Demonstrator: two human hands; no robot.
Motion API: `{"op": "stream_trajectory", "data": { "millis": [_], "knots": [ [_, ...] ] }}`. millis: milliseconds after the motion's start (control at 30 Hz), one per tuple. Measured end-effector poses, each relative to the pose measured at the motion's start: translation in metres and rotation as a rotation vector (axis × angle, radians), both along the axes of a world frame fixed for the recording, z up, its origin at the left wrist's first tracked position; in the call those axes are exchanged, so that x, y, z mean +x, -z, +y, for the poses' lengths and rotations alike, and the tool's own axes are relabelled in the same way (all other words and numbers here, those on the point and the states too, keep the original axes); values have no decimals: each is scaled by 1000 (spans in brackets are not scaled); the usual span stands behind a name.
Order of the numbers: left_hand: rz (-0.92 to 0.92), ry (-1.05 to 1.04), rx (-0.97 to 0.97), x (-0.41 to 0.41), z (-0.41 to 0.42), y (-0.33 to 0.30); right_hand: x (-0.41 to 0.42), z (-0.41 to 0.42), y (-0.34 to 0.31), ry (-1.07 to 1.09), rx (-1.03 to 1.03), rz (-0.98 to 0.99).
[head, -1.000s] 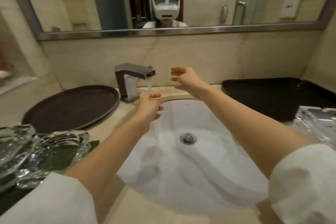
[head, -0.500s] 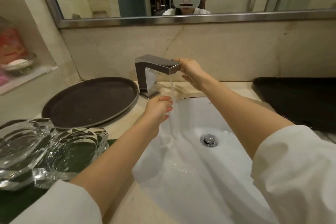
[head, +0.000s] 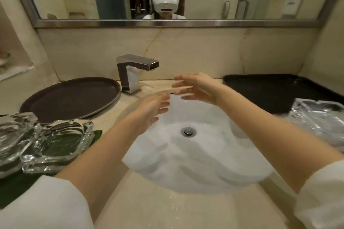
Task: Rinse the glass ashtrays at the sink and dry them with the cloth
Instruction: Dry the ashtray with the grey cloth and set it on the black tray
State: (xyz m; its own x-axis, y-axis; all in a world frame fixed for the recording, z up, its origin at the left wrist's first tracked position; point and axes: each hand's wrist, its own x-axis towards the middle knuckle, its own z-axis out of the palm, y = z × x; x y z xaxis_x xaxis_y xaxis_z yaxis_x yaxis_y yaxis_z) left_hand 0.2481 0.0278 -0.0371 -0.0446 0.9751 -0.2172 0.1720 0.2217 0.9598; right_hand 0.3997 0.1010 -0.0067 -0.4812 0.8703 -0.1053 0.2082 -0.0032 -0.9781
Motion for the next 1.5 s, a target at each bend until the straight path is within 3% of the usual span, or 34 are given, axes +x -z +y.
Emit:
{"op": "stream_trajectory", "data": {
  "millis": [133,300,467,667,800,900,1133,1367,1500],
  "knots": [
    [52,93,-61,16,-14,11,41,-57,36,-69,178,-484],
    [41,239,-78,64,-24,13,87,-104,41,101,410,-658],
    [67,383,-48,122,-29,0,159,-143,19,502,690,-737],
    [50,463,52,184,-31,-19,257,-175,24,733,580,-837],
    [26,474,76,222,-26,-25,282,-187,39,612,387,-986],
    [16,442,68,245,-19,-25,287,-190,53,592,457,-1013],
    [41,420,-32,273,-11,-20,293,-180,69,704,709,-958],
    [183,345,2,293,0,-20,313,-175,23,1166,463,-69],
    [195,319,2,299,8,-19,307,-169,3,1255,412,177]
  ]
}}
